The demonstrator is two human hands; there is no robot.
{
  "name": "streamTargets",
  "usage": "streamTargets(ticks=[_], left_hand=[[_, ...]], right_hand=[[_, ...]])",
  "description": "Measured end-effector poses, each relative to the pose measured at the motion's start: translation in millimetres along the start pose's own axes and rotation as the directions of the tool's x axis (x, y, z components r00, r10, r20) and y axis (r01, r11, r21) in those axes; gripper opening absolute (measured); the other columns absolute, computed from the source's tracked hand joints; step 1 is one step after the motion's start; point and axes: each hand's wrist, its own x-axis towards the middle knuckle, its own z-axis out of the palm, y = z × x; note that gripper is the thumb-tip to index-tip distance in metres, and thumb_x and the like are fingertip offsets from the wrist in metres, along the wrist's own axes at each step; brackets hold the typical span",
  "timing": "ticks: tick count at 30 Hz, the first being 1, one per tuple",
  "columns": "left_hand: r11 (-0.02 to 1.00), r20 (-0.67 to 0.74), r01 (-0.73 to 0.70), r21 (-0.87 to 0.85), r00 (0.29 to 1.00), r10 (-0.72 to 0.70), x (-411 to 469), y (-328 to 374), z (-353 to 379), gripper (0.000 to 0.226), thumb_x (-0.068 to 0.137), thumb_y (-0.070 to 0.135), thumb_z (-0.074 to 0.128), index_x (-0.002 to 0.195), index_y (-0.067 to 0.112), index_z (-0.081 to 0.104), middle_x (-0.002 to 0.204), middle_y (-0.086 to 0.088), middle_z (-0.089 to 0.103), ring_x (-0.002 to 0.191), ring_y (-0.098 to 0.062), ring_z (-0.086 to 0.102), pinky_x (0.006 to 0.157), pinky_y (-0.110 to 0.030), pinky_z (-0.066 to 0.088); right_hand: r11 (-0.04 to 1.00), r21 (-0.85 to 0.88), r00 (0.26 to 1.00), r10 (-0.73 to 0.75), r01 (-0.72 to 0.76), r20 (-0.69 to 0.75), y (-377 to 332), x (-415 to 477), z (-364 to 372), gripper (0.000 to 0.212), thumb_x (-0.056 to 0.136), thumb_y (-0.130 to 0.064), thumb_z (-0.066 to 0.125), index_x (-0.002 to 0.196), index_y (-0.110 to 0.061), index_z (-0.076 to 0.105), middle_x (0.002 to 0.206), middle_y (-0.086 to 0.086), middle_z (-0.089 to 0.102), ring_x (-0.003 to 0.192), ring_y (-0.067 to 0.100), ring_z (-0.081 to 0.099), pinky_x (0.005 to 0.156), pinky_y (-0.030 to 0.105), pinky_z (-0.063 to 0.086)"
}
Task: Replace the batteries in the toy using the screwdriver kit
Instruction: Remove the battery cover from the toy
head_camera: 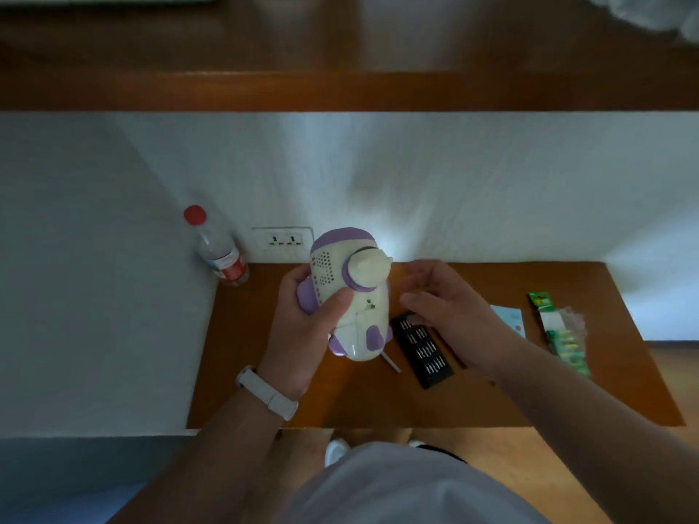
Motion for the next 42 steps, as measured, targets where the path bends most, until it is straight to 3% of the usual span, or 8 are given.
streamTargets(ticks=[5,12,17,20,24,30,39,42], left_hand=[[0.996,0.019,-0.087,-0.001,0.996,0.087,-6,22,30,0.072,0.064,0.037,0.083,0.127,0.027,0.05,0.116,0.006,0.07,0.11,-0.016,0.068,0.076,-0.028,0.059],[0.986,-0.029,-0.164,0.023,0.986,0.165,-16,36,73,0.073,0.063,0.025,0.086,0.126,0.023,0.048,0.106,0.008,0.072,0.102,-0.014,0.07,0.071,-0.023,0.059],[0.973,-0.05,-0.217,0.08,0.974,0.221,-23,34,92,0.068,0.069,0.015,0.082,0.127,0.023,0.047,0.108,0.008,0.07,0.103,-0.016,0.07,0.07,-0.024,0.059],[0.97,-0.068,-0.218,0.108,0.972,0.226,-29,30,102,0.075,0.065,0.027,0.086,0.128,0.026,0.045,0.11,0.009,0.069,0.106,-0.016,0.068,0.072,-0.025,0.059],[0.965,-0.084,-0.234,0.12,0.966,0.244,-36,27,112,0.079,0.062,0.035,0.086,0.129,0.026,0.045,0.112,0.008,0.069,0.107,-0.019,0.069,0.074,-0.028,0.06],[0.946,-0.091,-0.266,0.187,0.954,0.286,-48,23,126,0.081,0.064,0.04,0.085,0.133,0.027,0.044,0.115,0.005,0.067,0.109,-0.022,0.068,0.075,-0.031,0.061],[0.917,-0.058,-0.326,0.23,0.936,0.347,-68,14,138,0.081,0.072,0.03,0.085,0.138,0.026,0.038,0.123,-0.003,0.064,0.114,-0.03,0.065,0.083,-0.041,0.061],[0.915,-0.054,-0.344,0.211,0.93,0.362,-74,10,142,0.082,0.072,0.031,0.087,0.138,0.026,0.039,0.125,-0.009,0.062,0.115,-0.035,0.064,0.086,-0.045,0.06]], right_hand=[[0.985,0.173,0.99,-0.015,-0.009,0.139,-33,-9,-17,0.064,0.07,-0.045,0.076,0.127,-0.051,0.048,0.126,-0.014,0.064,0.118,0.015,0.062,0.106,0.047,0.045],[0.943,0.332,0.96,-0.082,-0.012,0.268,-51,-24,-39,0.052,0.089,-0.012,0.06,0.137,-0.031,0.049,0.129,0.005,0.063,0.115,0.025,0.065,0.095,0.046,0.053],[0.924,0.383,0.941,-0.139,0.011,0.309,-44,-31,-52,0.053,0.091,-0.018,0.061,0.138,-0.038,0.046,0.132,0.002,0.061,0.119,0.024,0.062,0.097,0.045,0.052],[0.917,0.395,0.919,-0.204,0.059,0.337,-40,-38,-56,0.047,0.097,-0.025,0.059,0.138,-0.043,0.045,0.134,-0.001,0.06,0.122,0.022,0.059,0.091,0.039,0.054],[0.907,0.415,0.913,-0.229,0.075,0.337,-34,-44,-60,0.05,0.097,-0.029,0.06,0.141,-0.042,0.041,0.136,0.001,0.058,0.125,0.026,0.057,0.097,0.048,0.052],[0.941,0.317,0.948,-0.201,0.116,0.249,-23,-45,-66,0.052,0.077,-0.043,0.072,0.123,-0.055,0.05,0.117,-0.011,0.067,0.111,0.019,0.066,0.086,0.045,0.058],[0.962,0.143,0.96,-0.25,0.231,0.128,1,-58,-67,0.043,0.085,-0.053,0.052,0.109,-0.082,0.031,0.099,-0.042,0.059,0.093,-0.017,0.061,0.061,0.002,0.047],[0.945,0.118,0.945,-0.316,0.305,0.088,4,-64,-74,0.05,0.088,-0.038,0.056,0.12,-0.069,0.034,0.098,-0.045,0.056,0.094,-0.018,0.06,0.063,0.001,0.047]])
